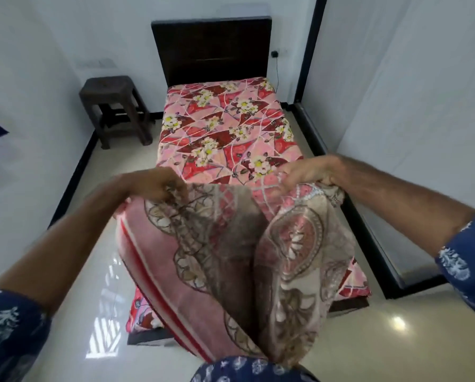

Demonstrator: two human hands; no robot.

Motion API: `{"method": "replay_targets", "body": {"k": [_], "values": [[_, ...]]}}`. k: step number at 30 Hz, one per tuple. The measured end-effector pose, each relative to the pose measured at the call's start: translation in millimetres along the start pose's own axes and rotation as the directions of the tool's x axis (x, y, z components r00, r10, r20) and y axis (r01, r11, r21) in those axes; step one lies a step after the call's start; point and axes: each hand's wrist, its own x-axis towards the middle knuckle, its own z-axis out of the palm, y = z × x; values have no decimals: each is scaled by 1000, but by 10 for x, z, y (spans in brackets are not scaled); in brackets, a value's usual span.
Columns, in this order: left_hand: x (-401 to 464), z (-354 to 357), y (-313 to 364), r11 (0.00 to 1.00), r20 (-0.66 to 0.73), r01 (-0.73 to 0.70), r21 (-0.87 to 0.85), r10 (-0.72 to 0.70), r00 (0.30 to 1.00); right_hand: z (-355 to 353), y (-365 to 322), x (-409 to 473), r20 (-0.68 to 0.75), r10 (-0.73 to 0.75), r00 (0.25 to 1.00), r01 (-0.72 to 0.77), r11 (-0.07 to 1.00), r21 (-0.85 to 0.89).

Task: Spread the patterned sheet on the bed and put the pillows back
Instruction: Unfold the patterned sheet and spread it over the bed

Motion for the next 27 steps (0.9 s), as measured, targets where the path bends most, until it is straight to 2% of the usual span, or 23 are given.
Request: {"method": "replay_targets", "body": {"k": [2,4,5,6,7,8,9,10,11,12,13,14,15,17,18,19,20,22,24,27], "values": [[7,55,-141,999,128,23,37,-27,991,-120,328,-25,176,55,983,-61,998,27],[63,101,-410,979,186,126,159,-155,970,-286,652,-65,195,177,965,-201,973,114],[116,111,-563,954,126,192,228,-225,966,-430,816,-18,150,212,966,-231,966,116],[177,123,-749,914,7,280,293,-295,956,-563,918,-17,98,211,973,-220,970,98],[225,161,-915,857,-140,416,303,-392,909,-761,1073,80,-7,212,977,-211,976,58],[242,199,-1041,782,-273,542,308,-473,838,-938,1169,143,-182,220,958,-236,969,-72],[292,249,-1173,682,-387,639,354,-516,765,-1123,1310,257,-426,162,890,-279,933,-227],[344,306,-1288,568,-471,703,428,-524,710,-1266,1441,359,-666,82,742,-400,851,-340],[391,369,-1349,457,-495,736,499,-547,675,-1394,1629,522,-819,3,574,-543,750,-378],[456,440,-1375,349,-520,746,567,-551,653,-1435,1743,673,-878,-87,470,-635,658,-405],[541,541,-1414,307,-508,732,608,-558,656,-1409,1864,856,-880,-142,452,-695,563,-448],[669,662,-1459,311,-486,689,655,-525,699,-1278,1934,1044,-865,-134,483,-704,528,-475],[792,817,-1454,375,-442,637,674,-487,753,-1130,2091,1291,-828,-157,539,-668,519,-533],[998,1198,-1361,499,-311,503,706,-420,853,-633,2243,1706,-672,-99,734,-505,582,-637],[1101,1417,-1247,554,-282,456,697,-372,884,-331,2237,1852,-566,-34,824,-422,631,-652],[1229,1638,-1148,610,-236,442,658,-390,890,-36,2279,2018,-439,20,898,-336,675,-657],[1338,1860,-1072,659,-187,443,608,-423,887,229,2304,2152,-332,67,941,-280,706,-650],[1527,2345,-948,761,-48,429,487,-467,883,694,2435,2473,-203,107,973,-214,739,-639],[1636,2769,-912,828,18,443,345,-477,878,1038,2583,2752,-146,118,982,-182,781,-597],[1714,3372,-964,821,79,570,40,-571,817,1469,2787,3114,-117,80,990,-132,827,-547]]}}
